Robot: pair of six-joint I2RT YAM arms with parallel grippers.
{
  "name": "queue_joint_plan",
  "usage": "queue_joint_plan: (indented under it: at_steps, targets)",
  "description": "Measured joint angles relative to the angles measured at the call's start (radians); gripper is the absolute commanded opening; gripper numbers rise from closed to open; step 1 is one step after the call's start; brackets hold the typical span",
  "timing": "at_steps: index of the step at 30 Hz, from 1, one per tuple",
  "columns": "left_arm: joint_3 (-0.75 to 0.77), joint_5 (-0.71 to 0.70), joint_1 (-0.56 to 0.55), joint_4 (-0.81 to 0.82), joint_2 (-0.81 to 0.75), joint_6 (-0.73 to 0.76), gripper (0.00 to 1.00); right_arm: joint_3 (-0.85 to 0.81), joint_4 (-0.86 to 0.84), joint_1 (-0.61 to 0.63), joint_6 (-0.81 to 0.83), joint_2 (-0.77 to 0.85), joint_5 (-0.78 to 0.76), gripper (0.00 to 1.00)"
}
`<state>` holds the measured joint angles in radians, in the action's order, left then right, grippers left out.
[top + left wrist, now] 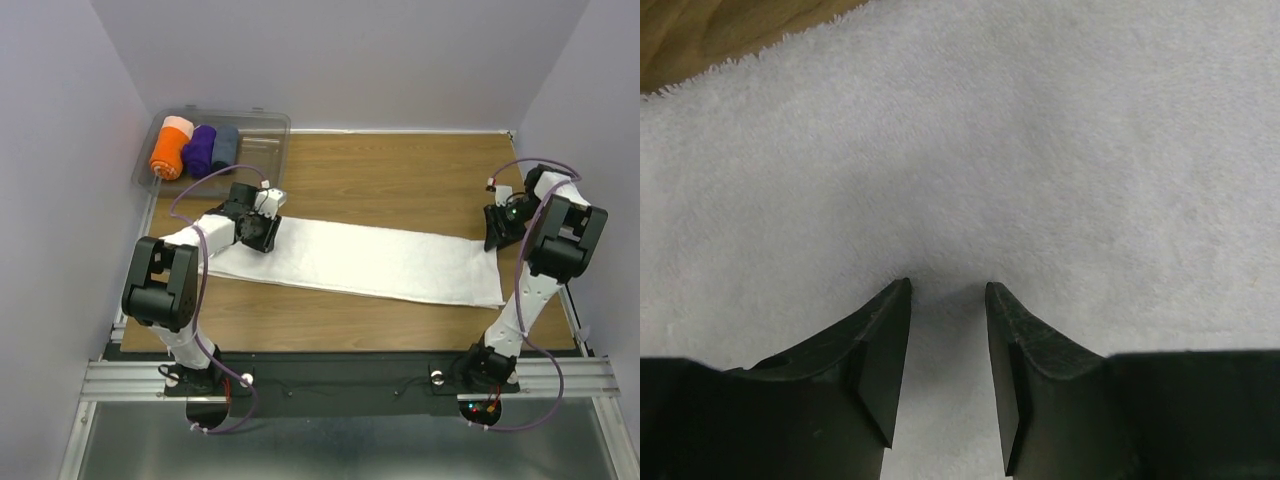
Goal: Roll the towels
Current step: Fold the towel
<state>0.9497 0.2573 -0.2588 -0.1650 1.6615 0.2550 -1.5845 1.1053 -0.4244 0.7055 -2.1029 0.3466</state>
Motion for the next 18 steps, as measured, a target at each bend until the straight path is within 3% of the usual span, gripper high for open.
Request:
queue_joint_plan:
  at_steps: [6,10,15,16,18]
  targets:
    - [0.001,0.016,0.008,-0.031,-0.019,-0.041,0.47,-0.222,0.018,0.011,-0.104,-0.130,0.006,0.47]
    - [0.001,0.059,0.011,-0.045,-0.081,-0.069,0.48,-0.362,-0.018,0.045,-0.149,-0.198,0.010,0.61]
    - [0.001,0.082,0.011,-0.046,-0.174,-0.089,0.48,-0.392,-0.061,0.072,-0.168,-0.189,0.010,0.68]
    - [0.001,0.085,0.011,-0.046,-0.193,-0.093,0.48,-0.369,-0.070,0.071,-0.168,-0.171,0.009,0.73]
    - [0.002,0.089,0.012,-0.043,-0.220,-0.101,0.49,-0.310,-0.069,0.057,-0.166,-0.124,0.009,0.73]
